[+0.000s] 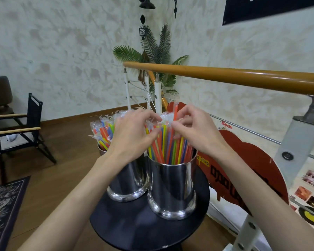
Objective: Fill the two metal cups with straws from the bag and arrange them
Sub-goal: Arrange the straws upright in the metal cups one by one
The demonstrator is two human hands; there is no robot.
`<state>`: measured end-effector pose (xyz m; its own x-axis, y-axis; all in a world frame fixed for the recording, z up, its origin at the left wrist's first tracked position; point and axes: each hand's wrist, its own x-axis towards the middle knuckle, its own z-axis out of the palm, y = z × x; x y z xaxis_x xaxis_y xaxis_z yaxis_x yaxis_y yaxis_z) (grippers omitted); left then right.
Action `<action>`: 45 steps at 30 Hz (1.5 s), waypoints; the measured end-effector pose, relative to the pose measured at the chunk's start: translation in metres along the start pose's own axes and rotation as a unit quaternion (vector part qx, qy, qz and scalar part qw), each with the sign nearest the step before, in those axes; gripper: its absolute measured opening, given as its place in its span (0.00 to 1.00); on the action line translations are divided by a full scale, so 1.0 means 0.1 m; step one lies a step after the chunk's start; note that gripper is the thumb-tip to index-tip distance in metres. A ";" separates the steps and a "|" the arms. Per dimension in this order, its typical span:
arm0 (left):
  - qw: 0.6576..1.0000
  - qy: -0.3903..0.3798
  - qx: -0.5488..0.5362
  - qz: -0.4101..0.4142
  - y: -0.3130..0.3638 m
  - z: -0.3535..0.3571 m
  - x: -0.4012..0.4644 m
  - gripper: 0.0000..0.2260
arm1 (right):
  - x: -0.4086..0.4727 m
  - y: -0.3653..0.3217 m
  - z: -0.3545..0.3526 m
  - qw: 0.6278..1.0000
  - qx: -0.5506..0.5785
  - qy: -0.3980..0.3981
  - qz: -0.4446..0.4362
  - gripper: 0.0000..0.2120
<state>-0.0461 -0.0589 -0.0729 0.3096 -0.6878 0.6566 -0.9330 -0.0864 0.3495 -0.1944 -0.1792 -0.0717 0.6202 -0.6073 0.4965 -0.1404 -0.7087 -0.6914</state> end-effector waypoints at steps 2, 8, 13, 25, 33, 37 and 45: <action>0.998 -0.001 0.063 0.021 0.02 -0.06 0.00 0.04 | 0.02 -0.01 -0.04 0.995 0.015 0.070 -0.065 0.08; 0.980 -0.071 0.175 0.067 0.03 -0.13 0.00 0.16 | 0.03 -0.04 -0.10 0.976 0.000 0.092 -0.199 0.06; 0.980 -0.080 0.175 0.056 0.04 -0.13 -0.01 0.14 | 0.06 -0.01 -0.10 0.959 -0.079 0.119 -0.245 0.16; 0.994 -0.016 0.093 0.050 0.07 -0.08 -0.03 0.28 | 0.04 -0.03 -0.18 0.951 -0.042 0.221 -0.210 0.09; 0.979 0.110 -0.154 0.072 0.15 -0.09 -0.02 0.16 | -0.09 -0.07 0.13 0.975 -0.148 -0.128 -0.101 0.13; 0.983 0.114 -0.132 0.048 0.12 -0.05 -0.04 0.12 | -0.08 -0.08 0.08 0.963 -0.154 -0.212 -0.064 0.12; 0.998 0.050 0.023 0.035 0.10 0.00 -0.06 0.17 | 0.04 0.04 -0.65 0.983 -0.166 -0.041 0.071 0.17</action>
<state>-0.0573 -0.0552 -0.0734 0.2588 -0.6178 0.7425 -0.9595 -0.0762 0.2711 -0.2423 -0.2077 -0.0387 0.6338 -0.6874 0.3547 -0.4656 -0.7052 -0.5347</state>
